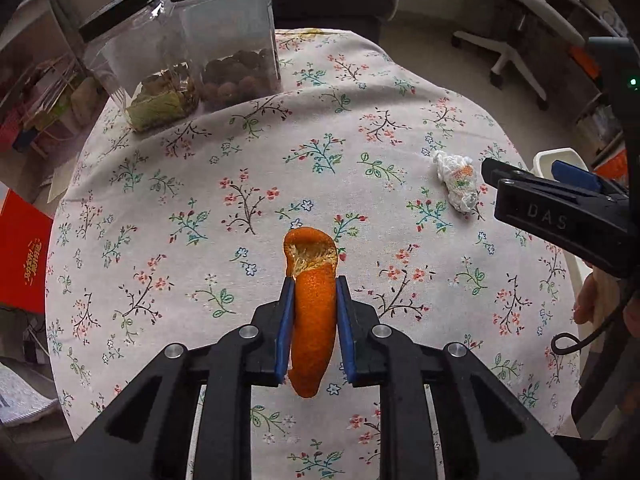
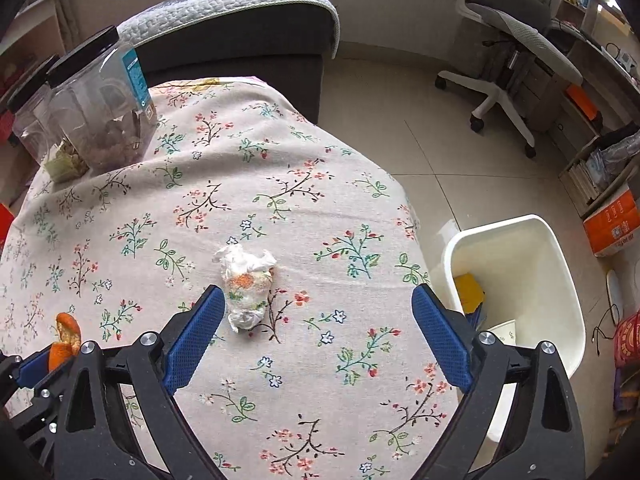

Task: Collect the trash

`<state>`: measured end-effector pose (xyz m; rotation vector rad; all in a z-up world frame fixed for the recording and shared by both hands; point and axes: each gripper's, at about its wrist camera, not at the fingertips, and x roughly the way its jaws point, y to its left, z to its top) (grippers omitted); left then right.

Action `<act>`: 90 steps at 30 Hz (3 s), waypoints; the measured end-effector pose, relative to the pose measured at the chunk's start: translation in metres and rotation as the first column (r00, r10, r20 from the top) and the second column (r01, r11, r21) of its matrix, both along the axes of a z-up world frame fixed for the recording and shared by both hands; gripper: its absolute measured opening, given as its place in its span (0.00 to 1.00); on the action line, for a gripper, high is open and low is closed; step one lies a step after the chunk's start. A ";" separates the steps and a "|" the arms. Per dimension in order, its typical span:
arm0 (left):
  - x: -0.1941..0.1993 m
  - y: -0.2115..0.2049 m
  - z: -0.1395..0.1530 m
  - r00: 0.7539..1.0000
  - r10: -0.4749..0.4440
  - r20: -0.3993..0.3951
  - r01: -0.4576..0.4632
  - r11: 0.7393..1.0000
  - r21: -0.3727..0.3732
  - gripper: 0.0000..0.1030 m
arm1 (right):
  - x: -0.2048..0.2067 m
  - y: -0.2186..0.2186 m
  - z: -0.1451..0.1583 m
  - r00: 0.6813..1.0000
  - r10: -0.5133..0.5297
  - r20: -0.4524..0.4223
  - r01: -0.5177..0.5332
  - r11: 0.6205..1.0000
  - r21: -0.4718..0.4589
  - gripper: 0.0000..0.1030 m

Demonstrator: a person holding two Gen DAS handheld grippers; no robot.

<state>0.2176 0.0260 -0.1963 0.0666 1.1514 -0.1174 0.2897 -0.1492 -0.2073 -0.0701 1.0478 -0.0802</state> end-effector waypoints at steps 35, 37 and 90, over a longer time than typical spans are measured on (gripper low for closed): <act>-0.019 0.014 0.106 0.913 0.107 0.394 -0.086 0.994 -0.071 0.20 | -0.096 0.016 0.124 0.922 0.106 0.373 -0.125 0.992 0.028 0.26; -0.021 0.009 0.113 0.899 0.112 0.423 -0.090 0.993 -0.072 0.21 | -0.101 0.010 0.130 0.908 0.092 0.408 -0.108 0.994 0.016 0.26; 0.004 -0.042 -0.026 0.990 0.046 -0.133 -0.065 0.988 -0.141 0.15 | -0.104 -0.063 0.132 0.908 -0.060 0.414 0.003 0.991 0.136 0.26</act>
